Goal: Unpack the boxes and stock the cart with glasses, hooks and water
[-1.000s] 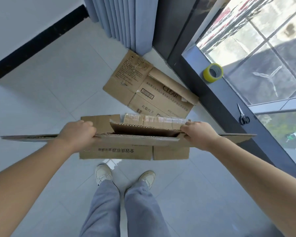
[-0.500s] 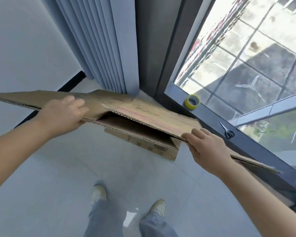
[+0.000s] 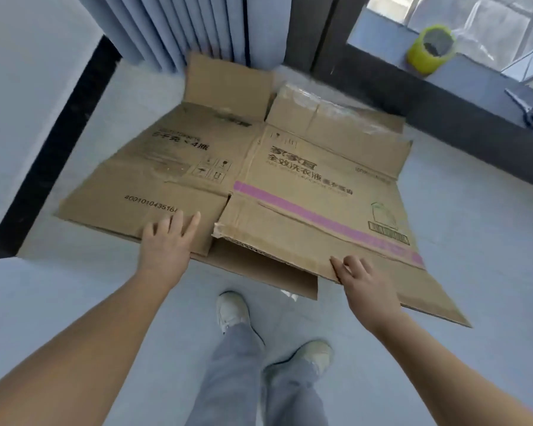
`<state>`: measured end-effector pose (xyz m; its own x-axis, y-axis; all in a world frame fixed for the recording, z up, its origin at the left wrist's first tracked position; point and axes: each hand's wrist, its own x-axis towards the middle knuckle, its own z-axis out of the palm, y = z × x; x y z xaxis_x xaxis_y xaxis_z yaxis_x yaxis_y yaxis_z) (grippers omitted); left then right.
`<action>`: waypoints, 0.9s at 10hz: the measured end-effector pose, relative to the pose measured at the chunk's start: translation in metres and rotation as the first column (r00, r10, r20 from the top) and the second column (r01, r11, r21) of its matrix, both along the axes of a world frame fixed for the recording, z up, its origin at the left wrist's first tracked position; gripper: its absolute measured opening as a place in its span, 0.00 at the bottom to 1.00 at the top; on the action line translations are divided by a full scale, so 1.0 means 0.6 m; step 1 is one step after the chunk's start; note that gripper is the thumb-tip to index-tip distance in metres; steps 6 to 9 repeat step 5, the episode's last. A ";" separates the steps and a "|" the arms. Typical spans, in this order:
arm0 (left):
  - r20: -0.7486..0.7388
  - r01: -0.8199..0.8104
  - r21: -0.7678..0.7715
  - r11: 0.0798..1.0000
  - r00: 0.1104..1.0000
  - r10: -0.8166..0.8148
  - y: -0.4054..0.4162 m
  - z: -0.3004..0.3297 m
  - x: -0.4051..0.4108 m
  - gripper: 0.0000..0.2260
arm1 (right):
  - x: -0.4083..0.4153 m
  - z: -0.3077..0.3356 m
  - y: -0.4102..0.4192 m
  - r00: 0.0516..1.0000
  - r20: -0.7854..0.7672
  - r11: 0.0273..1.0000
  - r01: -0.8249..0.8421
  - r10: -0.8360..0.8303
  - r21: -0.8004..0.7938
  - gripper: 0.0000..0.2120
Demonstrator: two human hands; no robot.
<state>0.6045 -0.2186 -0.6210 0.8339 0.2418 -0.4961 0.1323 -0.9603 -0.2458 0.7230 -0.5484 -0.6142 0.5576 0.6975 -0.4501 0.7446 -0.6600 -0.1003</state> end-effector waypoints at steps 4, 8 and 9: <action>-0.380 -0.071 -0.234 0.970 0.925 -0.024 -0.151 -0.252 -0.016 0.28 | -0.147 -0.240 -0.040 0.871 -0.417 0.847 -0.001 -0.260 -0.531 0.37; -0.394 -0.021 -0.301 0.953 0.913 -0.104 -0.181 -0.239 0.004 0.19 | -0.144 -0.220 -0.043 0.857 -0.416 0.866 0.066 -0.304 -0.496 0.33; -0.394 -0.021 -0.301 0.953 0.913 -0.104 -0.181 -0.239 0.004 0.19 | -0.144 -0.220 -0.043 0.857 -0.416 0.866 0.066 -0.304 -0.496 0.33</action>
